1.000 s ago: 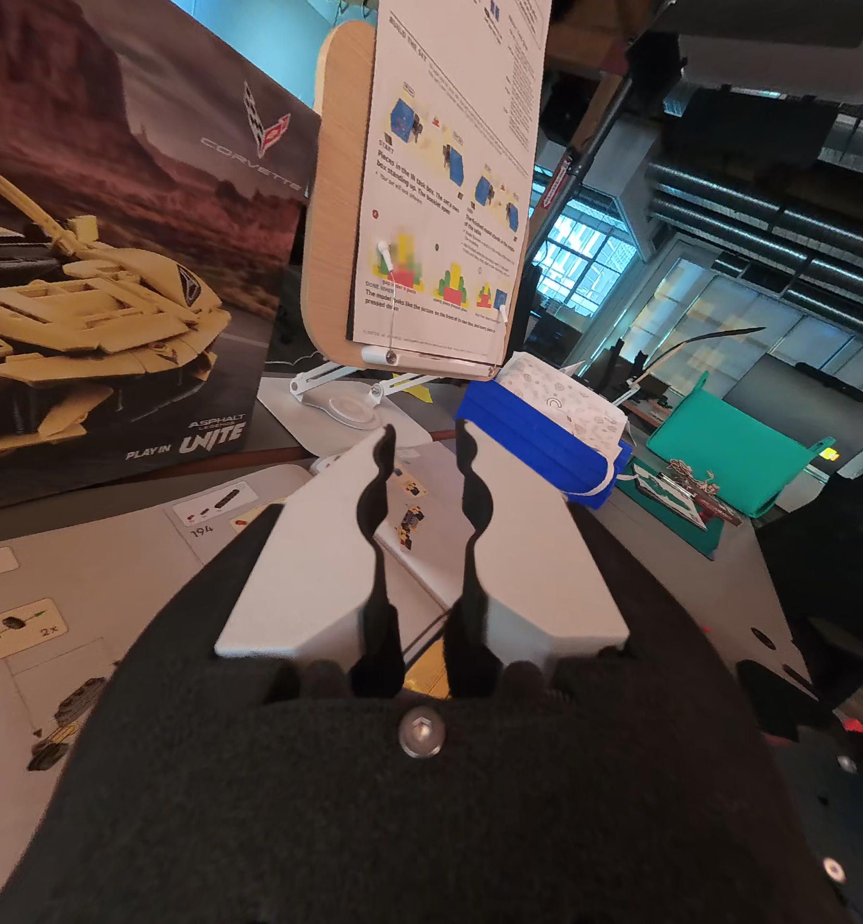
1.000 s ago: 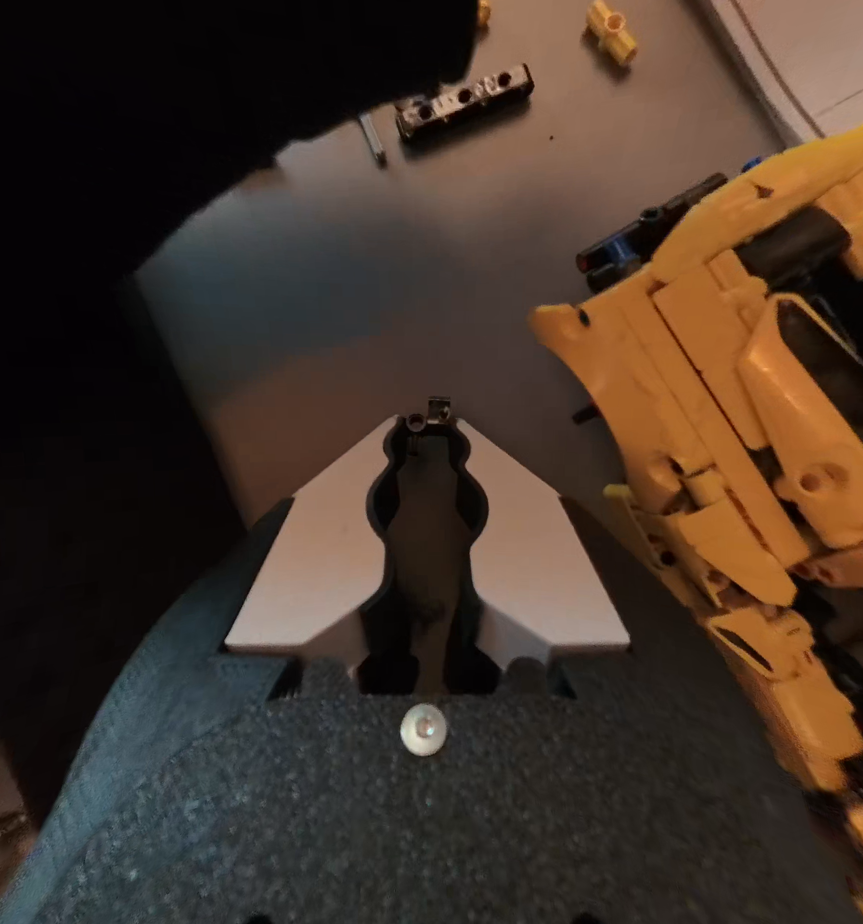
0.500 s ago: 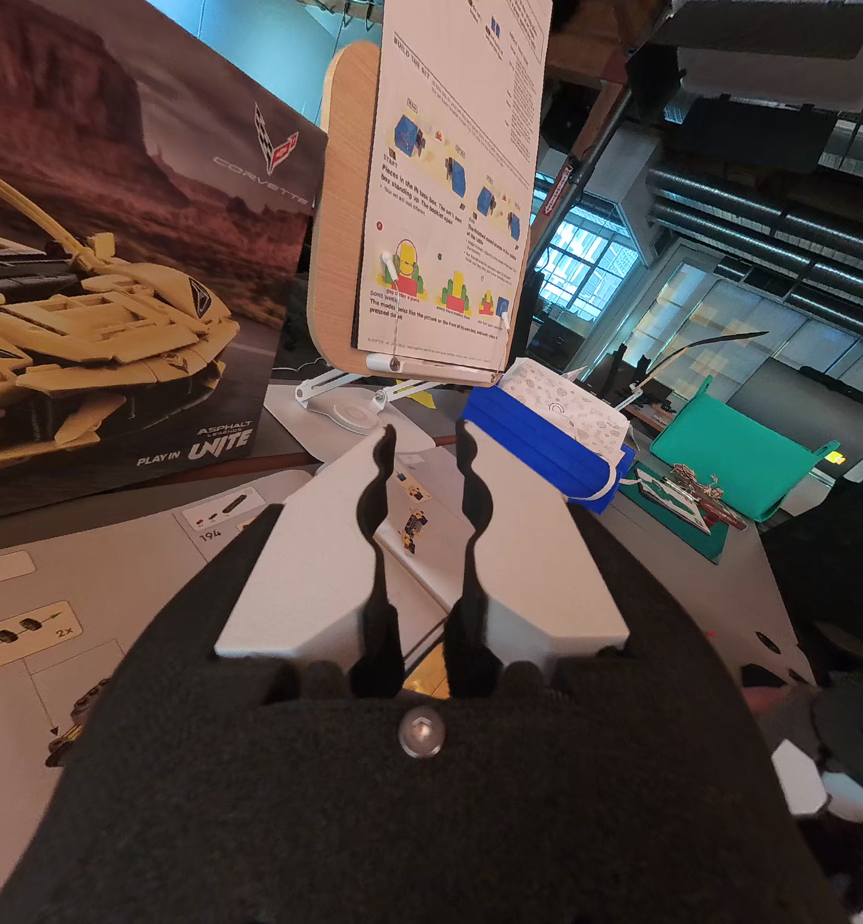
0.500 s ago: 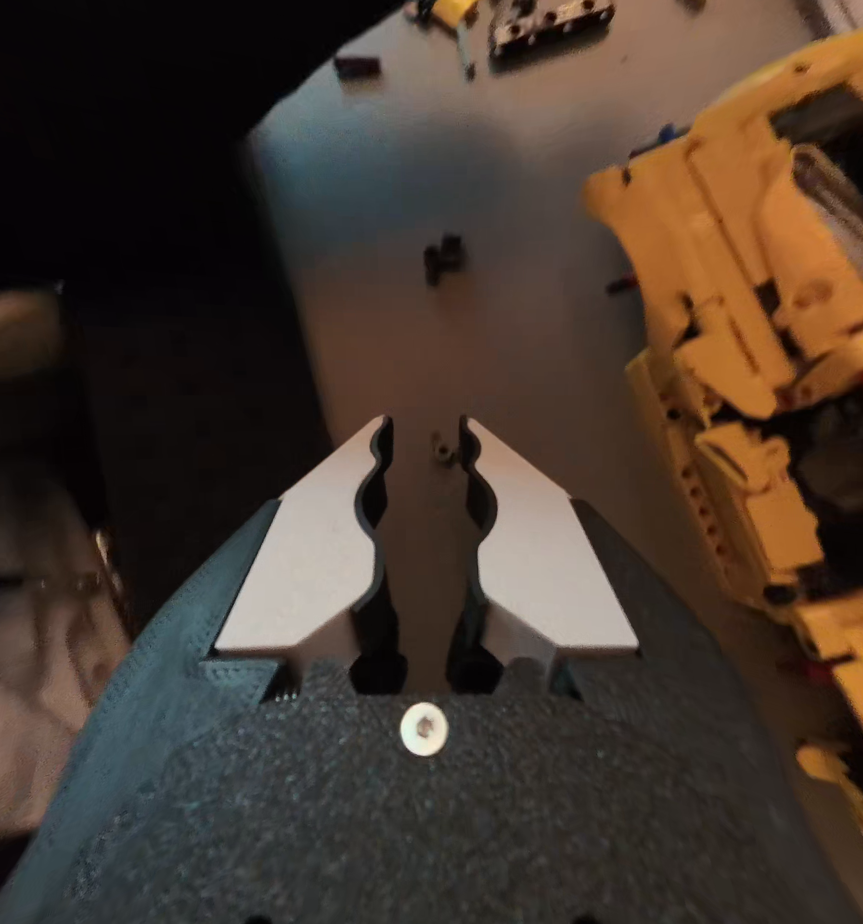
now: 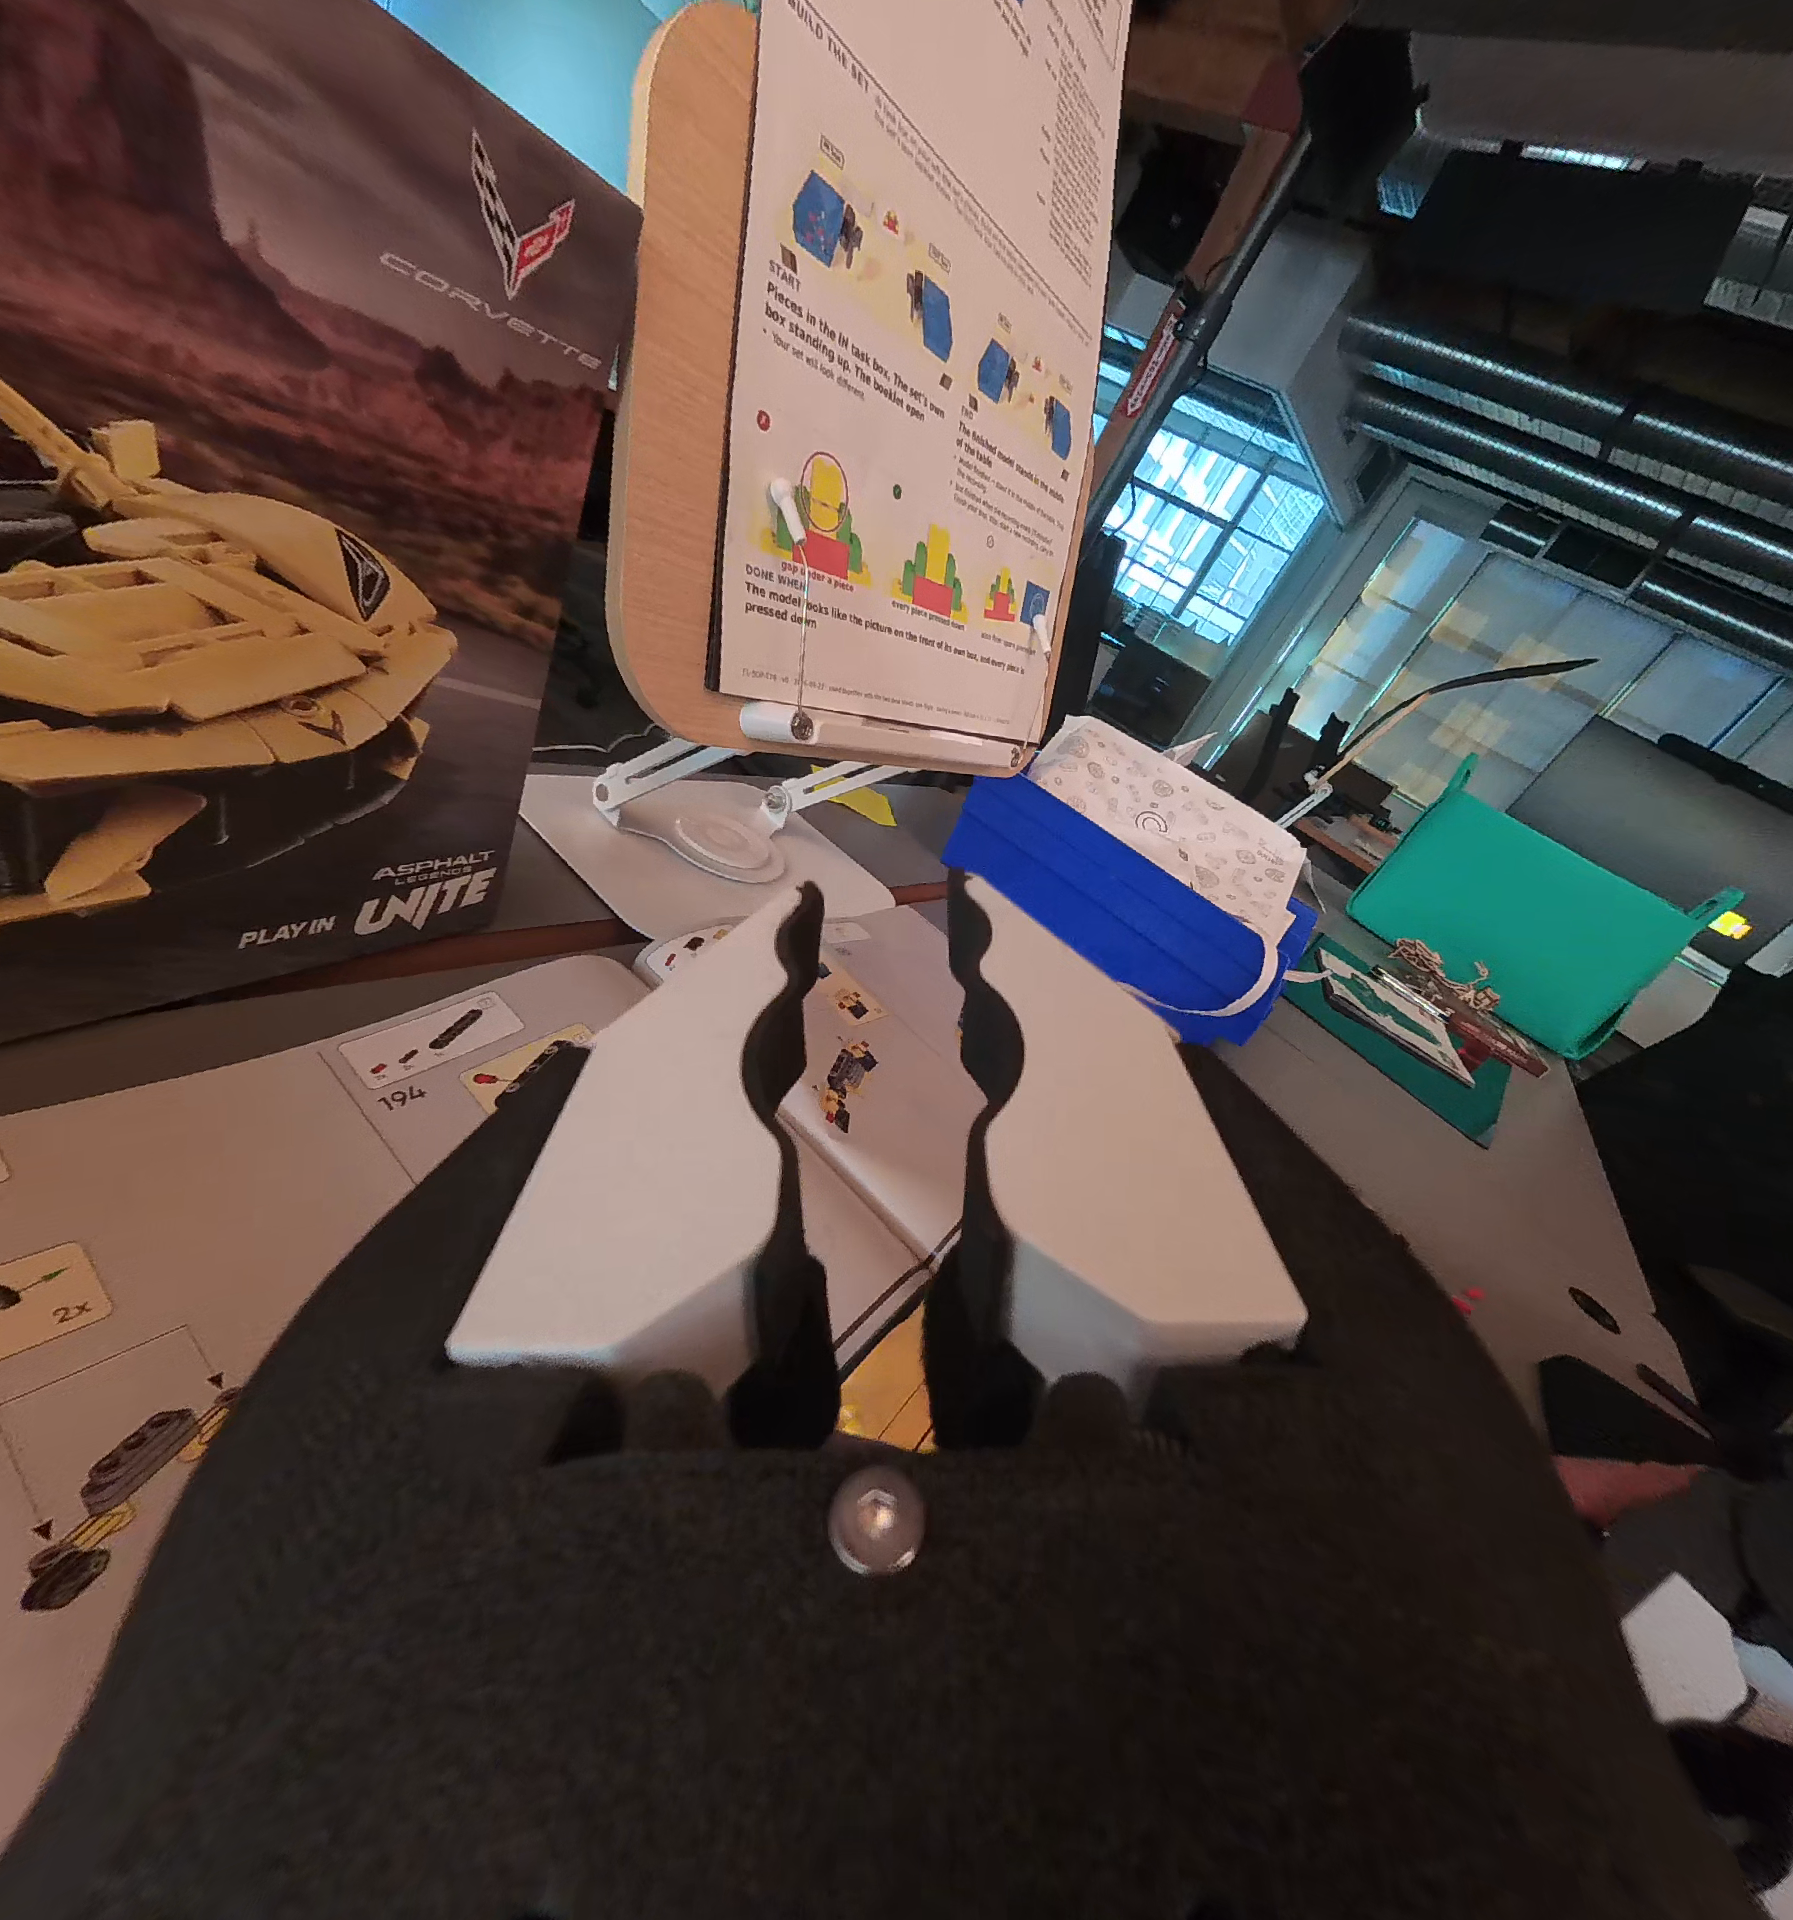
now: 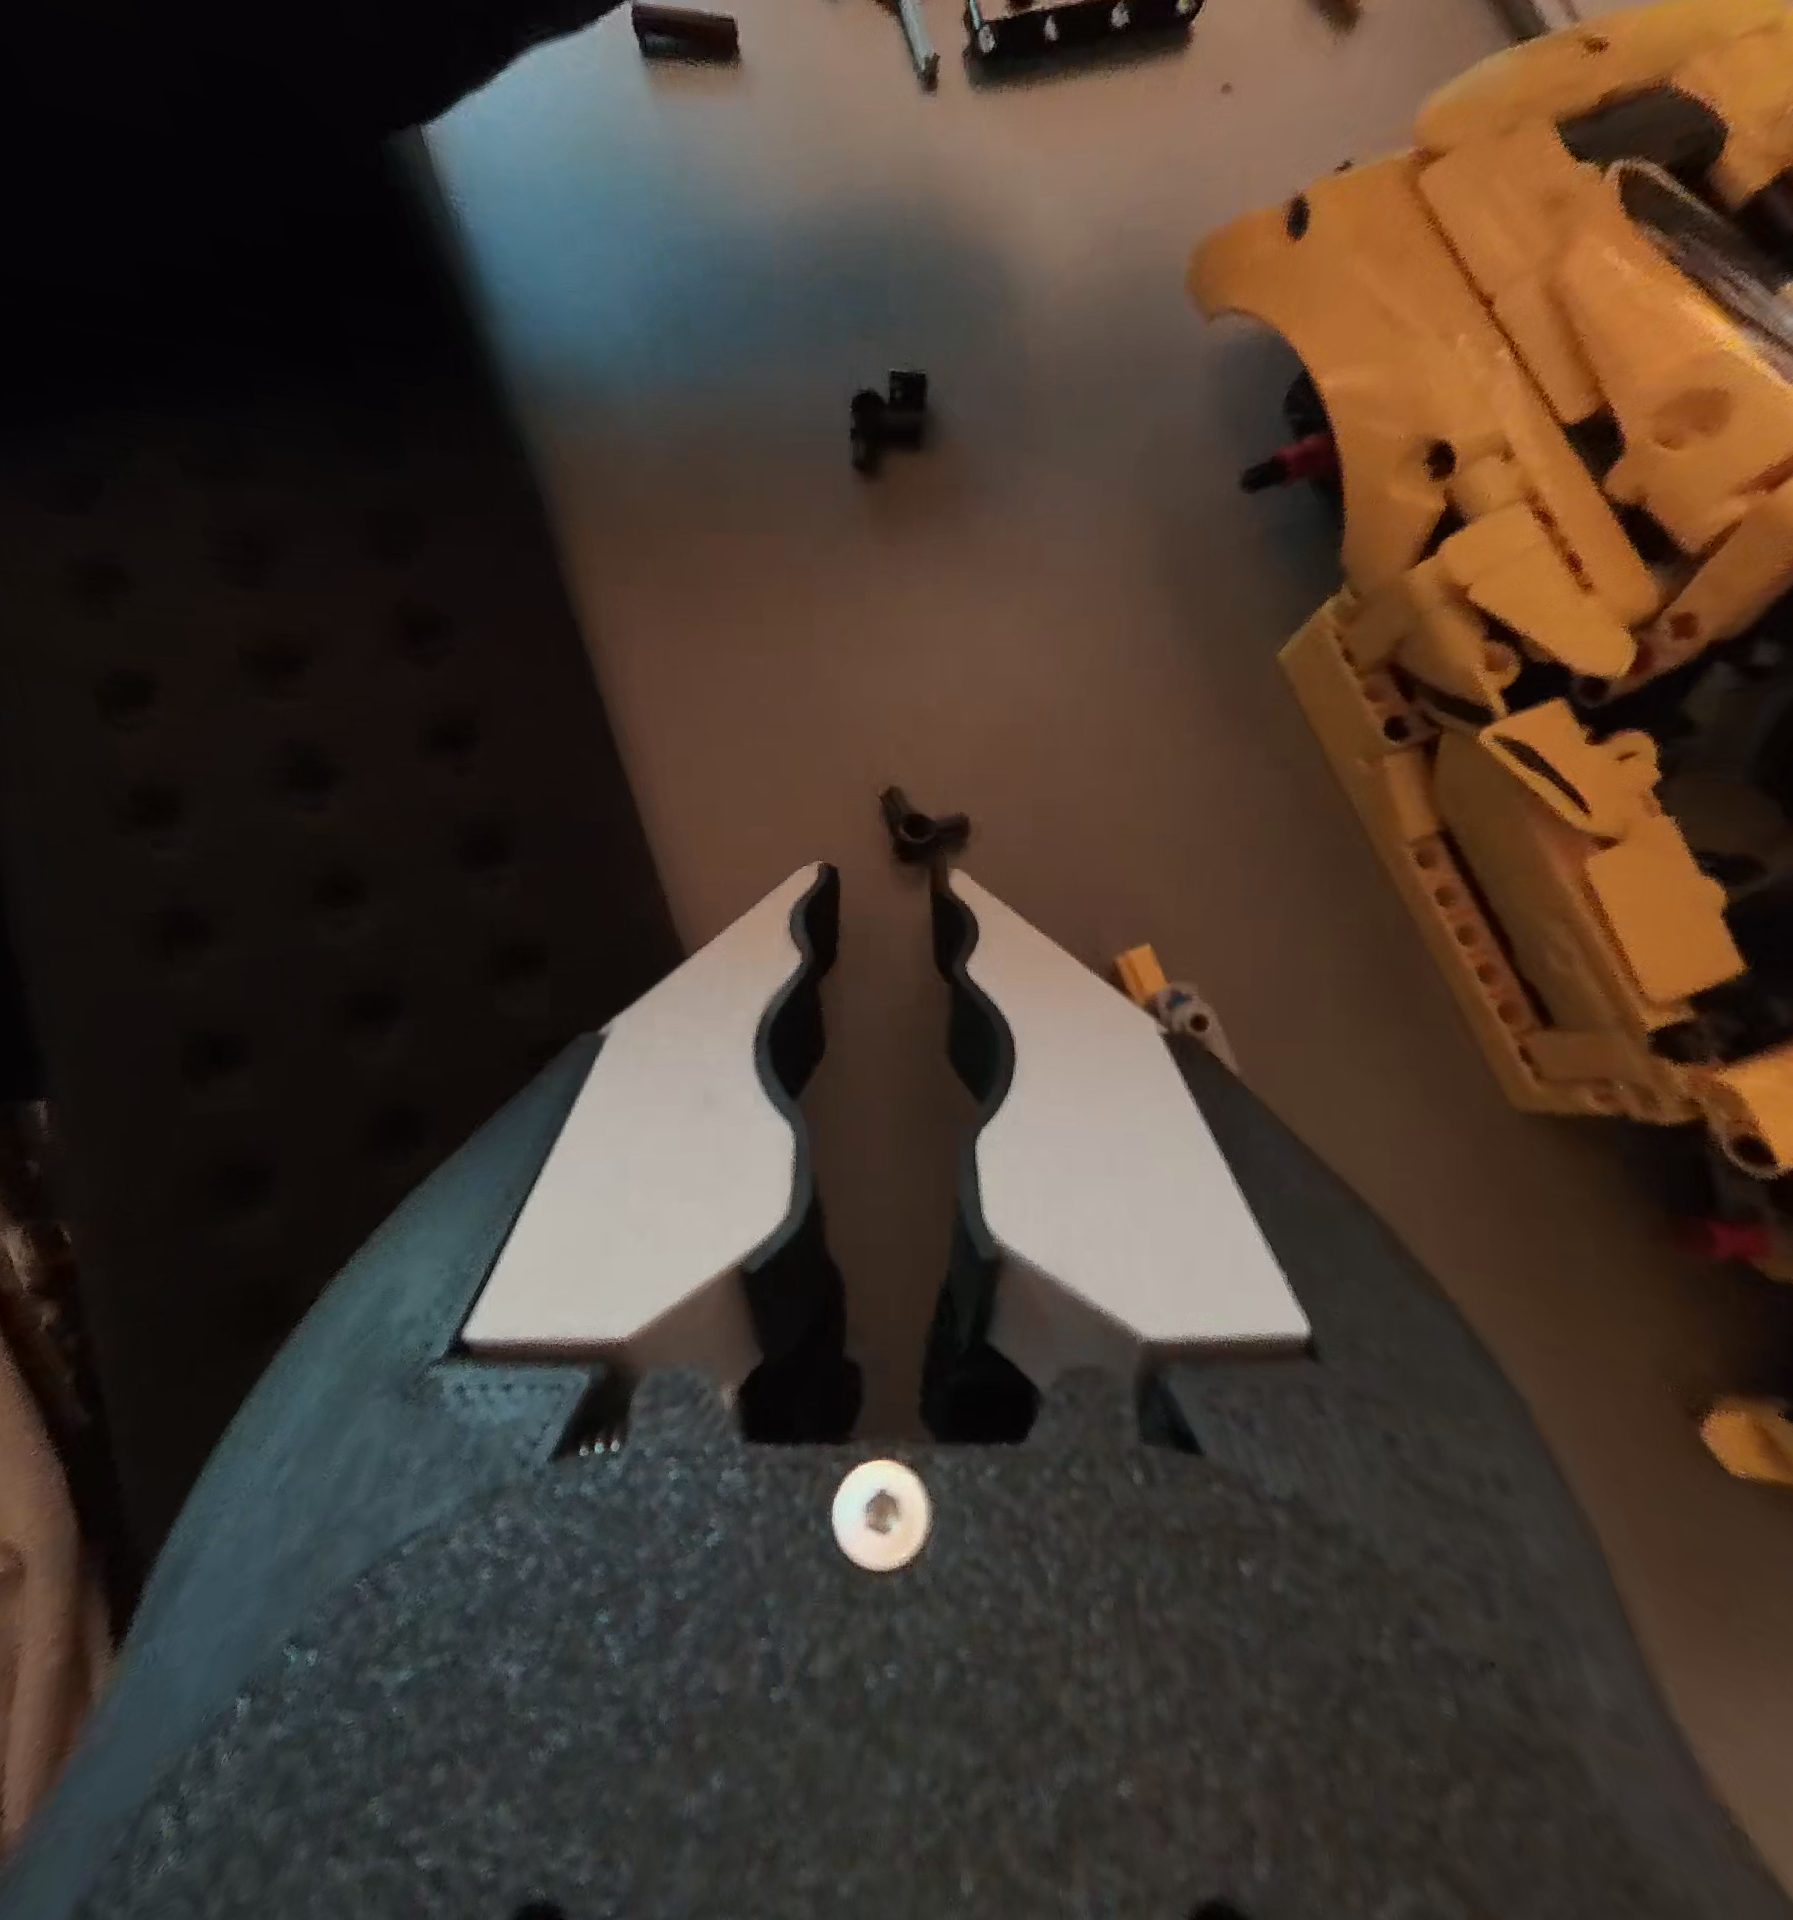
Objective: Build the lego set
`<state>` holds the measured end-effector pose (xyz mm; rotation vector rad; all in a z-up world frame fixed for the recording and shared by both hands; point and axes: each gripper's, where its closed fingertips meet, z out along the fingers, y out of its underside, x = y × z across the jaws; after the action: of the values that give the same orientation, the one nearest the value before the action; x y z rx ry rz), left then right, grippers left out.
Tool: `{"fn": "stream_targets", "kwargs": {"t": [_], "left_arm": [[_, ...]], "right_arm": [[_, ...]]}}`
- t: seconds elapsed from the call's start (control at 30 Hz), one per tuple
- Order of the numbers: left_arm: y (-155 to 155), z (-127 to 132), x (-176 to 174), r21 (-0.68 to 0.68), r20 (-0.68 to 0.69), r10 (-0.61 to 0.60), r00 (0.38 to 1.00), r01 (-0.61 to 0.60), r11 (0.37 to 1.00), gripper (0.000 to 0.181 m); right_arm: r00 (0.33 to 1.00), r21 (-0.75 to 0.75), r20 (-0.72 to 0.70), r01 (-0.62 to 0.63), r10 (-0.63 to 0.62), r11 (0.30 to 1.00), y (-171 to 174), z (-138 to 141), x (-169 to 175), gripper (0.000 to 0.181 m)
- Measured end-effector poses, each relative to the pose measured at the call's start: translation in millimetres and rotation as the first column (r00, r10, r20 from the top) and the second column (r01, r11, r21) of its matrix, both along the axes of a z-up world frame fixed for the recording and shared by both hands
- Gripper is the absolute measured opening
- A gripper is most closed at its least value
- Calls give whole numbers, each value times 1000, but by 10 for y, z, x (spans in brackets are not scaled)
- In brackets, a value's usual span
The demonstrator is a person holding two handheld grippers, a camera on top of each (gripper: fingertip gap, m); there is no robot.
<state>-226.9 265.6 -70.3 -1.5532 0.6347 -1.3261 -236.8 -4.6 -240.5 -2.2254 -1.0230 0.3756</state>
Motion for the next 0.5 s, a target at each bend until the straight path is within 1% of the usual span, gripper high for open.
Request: {"fn": "stream_targets", "kwargs": {"t": [0.07, 0.13, 0.17, 0.27, 0.3, 0.37, 0.4, 0.5], "left_arm": [[2, 11, -4, -2, 5, 0, 1000, 0, 1000, 23], [4, 24, -12, -5, 12, 0, 1000, 0, 1000, 23], [4, 31, -18, -4, 14, 1, 1000, -1, 1000, 23], [0, 58, -29, 2, 17, 2, 1000, -2, 1000, 23], [-1, 65, -32, 4, 18, 2, 1000, -2, 1000, 23], [-4, 74, -32, 5, 20, 0, 1000, 0, 1000, 23], [-5, 73, -30, 4, 19, -1, 1000, 1, 1000, 23], [-3, 64, -26, 0, 18, -2, 1000, 2, 1000, 23]], "right_arm": [[1000, 2, -18, -7, 7, 1000, 29, 21, -61, 16], [999, -52, -20, -28, 27, 998, -1, -37, -116, 16], [999, -56, -28, -38, 36, 998, -3, -29, -140, 16], [993, -26, -102, -59, 56, 998, 21, 125, -202, 17], [992, -20, -104, -79, 76, 997, 25, 145, -202, 18], [994, 38, -27, -106, 107, 994, 95, 110, -116, 20], [990, 57, -3, -143, 144, 988, 94, 89, -112, 20], [980, 72, 42, -200, 197, 977, 127, 7, -122, 18]]}}
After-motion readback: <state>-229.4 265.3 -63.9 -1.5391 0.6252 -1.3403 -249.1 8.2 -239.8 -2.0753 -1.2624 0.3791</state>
